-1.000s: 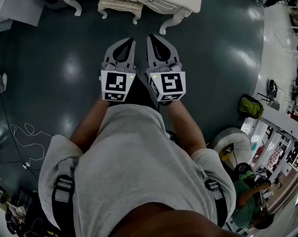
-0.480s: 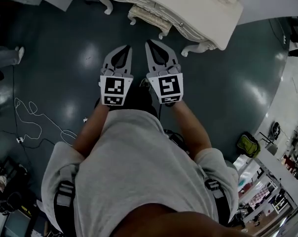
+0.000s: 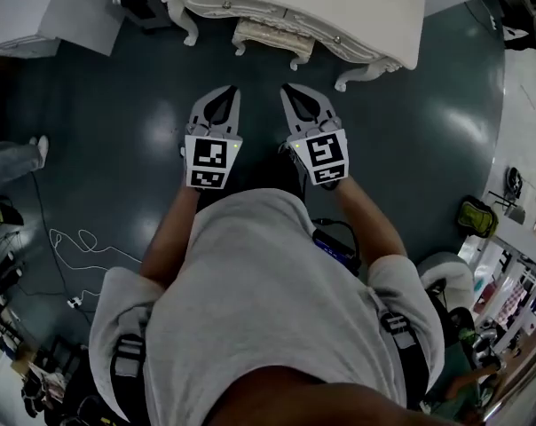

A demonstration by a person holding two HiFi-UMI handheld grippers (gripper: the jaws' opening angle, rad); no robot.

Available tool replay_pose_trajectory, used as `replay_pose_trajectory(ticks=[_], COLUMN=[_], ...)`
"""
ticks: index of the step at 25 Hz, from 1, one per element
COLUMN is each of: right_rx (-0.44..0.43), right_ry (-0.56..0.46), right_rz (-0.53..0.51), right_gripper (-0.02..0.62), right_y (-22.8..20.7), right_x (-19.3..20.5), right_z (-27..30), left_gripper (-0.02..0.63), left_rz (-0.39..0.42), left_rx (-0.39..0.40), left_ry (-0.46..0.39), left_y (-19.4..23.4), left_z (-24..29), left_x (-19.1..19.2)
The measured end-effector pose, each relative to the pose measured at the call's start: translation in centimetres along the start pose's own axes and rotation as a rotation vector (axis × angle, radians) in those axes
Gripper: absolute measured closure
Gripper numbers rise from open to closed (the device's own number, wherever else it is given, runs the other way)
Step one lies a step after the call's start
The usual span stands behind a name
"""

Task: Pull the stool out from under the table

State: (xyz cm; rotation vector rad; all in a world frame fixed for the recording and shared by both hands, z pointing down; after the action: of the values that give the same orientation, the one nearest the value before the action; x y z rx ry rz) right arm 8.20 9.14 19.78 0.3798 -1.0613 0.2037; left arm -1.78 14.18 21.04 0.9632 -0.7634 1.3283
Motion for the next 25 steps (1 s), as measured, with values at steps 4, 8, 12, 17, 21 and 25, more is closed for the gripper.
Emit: replay_pose_trajectory(ticks=[4,8,12,17,21,25], right_rx=[0.096,0.100,0.058,0.022,0.023,0.082], right_ry=[0.025,0.034,0.053,0.086,0.098,0.106], right_rz=[0.111,0.133,0.106,0.143,0.133,0.092], right_gripper=[0.581,0.581,0.581,0.581,0.581,0.581], right_y=[-0.5,-3.1,-6.8,-10.5,-11.2,-10.3], right_x=[0.5,2.2,5.4,9.3,11.0,12.9], right_z=[1.6,5.1,10.0,15.4,17.1,17.0], left_gripper=[0.598,0.598,0.598,0.598,0.598,0.598], left_rz=[0.014,-0.011,-0.021,-0.015,-0.081,-0.094], left_rx=[0.046,0.060,0.025,0.038,0.040,0.082], left_ry=[0.045,0.080,0.112,0.164,0.181,0.189], left_y=[3.3,4.4,4.8,4.7,4.6,4.8], left_z=[2.6,7.9,15.2,22.1,24.4,24.8], left_x=[0.7,1.4,2.3,4.8,6.4,8.1])
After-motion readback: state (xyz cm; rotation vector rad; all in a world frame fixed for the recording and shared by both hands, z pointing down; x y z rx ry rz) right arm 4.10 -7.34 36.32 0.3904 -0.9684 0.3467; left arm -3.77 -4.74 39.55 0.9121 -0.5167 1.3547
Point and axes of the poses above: the fingertips, and each gripper's own axes: z forward along the fingers, y to its left, x out of its underside, the point moved 2 cm from there along -z, backward along the fingers, and after that the axes turned 8 degrees about -z, right-handed, at the moved point
